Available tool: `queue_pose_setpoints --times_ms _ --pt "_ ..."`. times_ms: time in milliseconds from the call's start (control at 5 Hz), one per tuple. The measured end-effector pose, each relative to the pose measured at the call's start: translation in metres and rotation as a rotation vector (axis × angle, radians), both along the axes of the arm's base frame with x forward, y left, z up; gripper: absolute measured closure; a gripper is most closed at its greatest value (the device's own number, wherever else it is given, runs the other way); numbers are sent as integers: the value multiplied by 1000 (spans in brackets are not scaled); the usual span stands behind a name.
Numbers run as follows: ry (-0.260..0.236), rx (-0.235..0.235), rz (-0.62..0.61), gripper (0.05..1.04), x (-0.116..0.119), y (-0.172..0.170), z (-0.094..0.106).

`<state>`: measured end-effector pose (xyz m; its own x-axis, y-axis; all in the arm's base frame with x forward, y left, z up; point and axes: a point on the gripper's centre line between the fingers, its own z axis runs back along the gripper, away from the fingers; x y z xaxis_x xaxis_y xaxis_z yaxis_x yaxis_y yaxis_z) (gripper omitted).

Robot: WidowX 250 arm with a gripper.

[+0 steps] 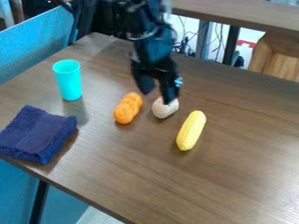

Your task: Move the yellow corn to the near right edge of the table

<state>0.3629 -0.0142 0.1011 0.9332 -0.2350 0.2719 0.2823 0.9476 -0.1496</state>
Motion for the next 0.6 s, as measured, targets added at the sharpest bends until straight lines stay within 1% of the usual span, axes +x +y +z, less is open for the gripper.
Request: queue_pose_setpoints --times_ms 400,600 --pt "-3 90 12 83 -1 -44 -4" --pt "27 132 62 83 7 -52 -19"
